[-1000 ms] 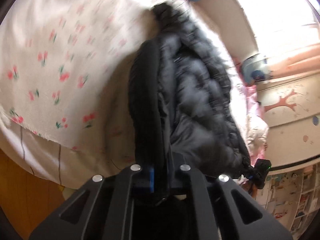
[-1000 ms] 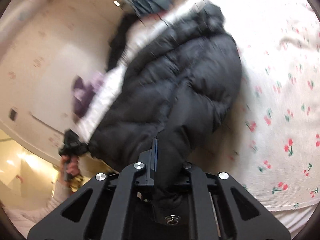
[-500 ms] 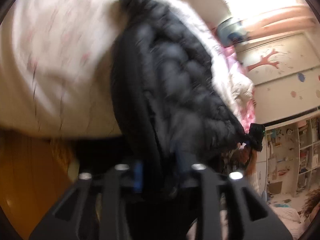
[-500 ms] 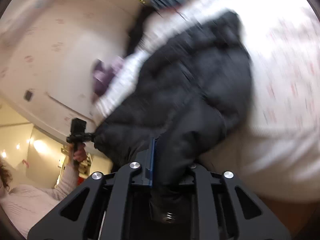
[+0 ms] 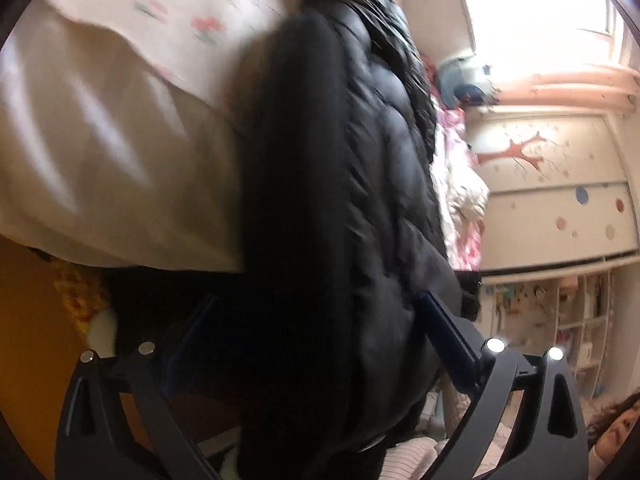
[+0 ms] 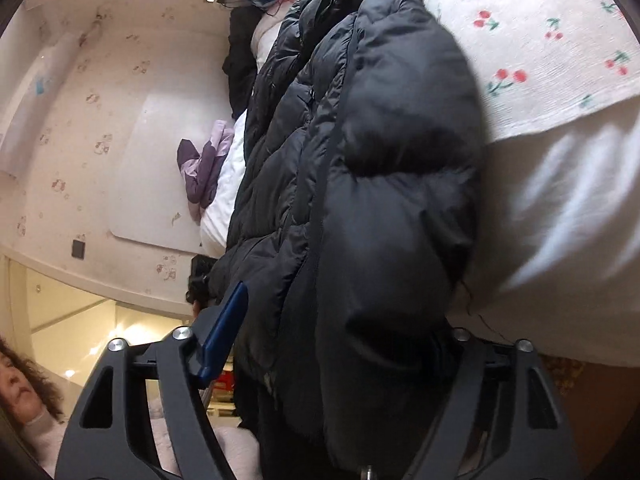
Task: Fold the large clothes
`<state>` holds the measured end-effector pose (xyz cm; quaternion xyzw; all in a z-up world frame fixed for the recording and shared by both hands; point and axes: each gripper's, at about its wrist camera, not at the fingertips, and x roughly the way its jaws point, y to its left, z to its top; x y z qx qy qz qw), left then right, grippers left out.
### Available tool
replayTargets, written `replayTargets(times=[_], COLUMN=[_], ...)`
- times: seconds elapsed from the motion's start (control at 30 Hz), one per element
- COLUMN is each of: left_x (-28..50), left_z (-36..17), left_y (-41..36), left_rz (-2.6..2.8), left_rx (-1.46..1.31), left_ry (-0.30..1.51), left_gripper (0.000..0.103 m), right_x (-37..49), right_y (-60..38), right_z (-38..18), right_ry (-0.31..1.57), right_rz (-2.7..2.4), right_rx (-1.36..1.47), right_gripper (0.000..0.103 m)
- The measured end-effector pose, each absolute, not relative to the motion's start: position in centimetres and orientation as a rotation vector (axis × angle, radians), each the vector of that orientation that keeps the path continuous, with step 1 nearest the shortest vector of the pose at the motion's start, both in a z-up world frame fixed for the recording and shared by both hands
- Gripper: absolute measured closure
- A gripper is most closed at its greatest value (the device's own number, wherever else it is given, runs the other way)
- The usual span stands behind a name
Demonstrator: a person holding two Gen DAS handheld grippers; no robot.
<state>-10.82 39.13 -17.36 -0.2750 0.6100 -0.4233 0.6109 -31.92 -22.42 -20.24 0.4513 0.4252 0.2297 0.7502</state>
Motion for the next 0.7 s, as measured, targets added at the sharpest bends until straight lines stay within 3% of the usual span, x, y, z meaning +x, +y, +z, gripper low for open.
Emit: replayTargets(times=[0.03,0.1,0.13,0.2,0.3,0.5,0.57,0.7], left_x=[-11.4,-12.1,-12.3,-12.8,-14.1,-17.0,-18.2,-19.8], left_z=[-17.0,-16.6,-16.0,-14.5,-10.6,-5.8,-5.8,-10.9], left_y=[38.6,38.5,38.8,39.4,40.3,41.9,41.9,42.4], left_rz=[-0.959,-0.938,-0.895,-0.87,-0.883,-0.979,-1.005,-0.987], left_rx=[-0.632,-0.642,-0.636,-0.645,-0.642,-0.634,-0.607,-0.57], left_ry=[1.399,1.396,1.381,1.342,1.249,1.158,1.169,1.309], left_gripper=[0.019,0.052,0.057,0.078,0.085,0.086,0.086,0.086], right_x=[-31.9,-31.6,-31.6,-32.3,-33.6,-38.1,-39.8,-41.7], right_y=[-22.0,-20.9,-20.6,-20.7,-20.4,-20.8,-21.0,-20.5], right_z=[-20.1,-19.6,-19.1,-17.4,-14.5,-10.8,-11.2,-15.5], right_ry=[0.909,0.864,0.837,0.764,0.684,0.588,0.592,0.688], right_rz=[0.493,0.479,0.478,0.491,0.545,0.609,0.599,0.588], right_rx=[0.98,0.961,0.962,0.962,0.949,0.94,0.942,0.996], right_gripper=[0.079,0.089,0.09,0.093,0.094,0.094,0.094,0.094])
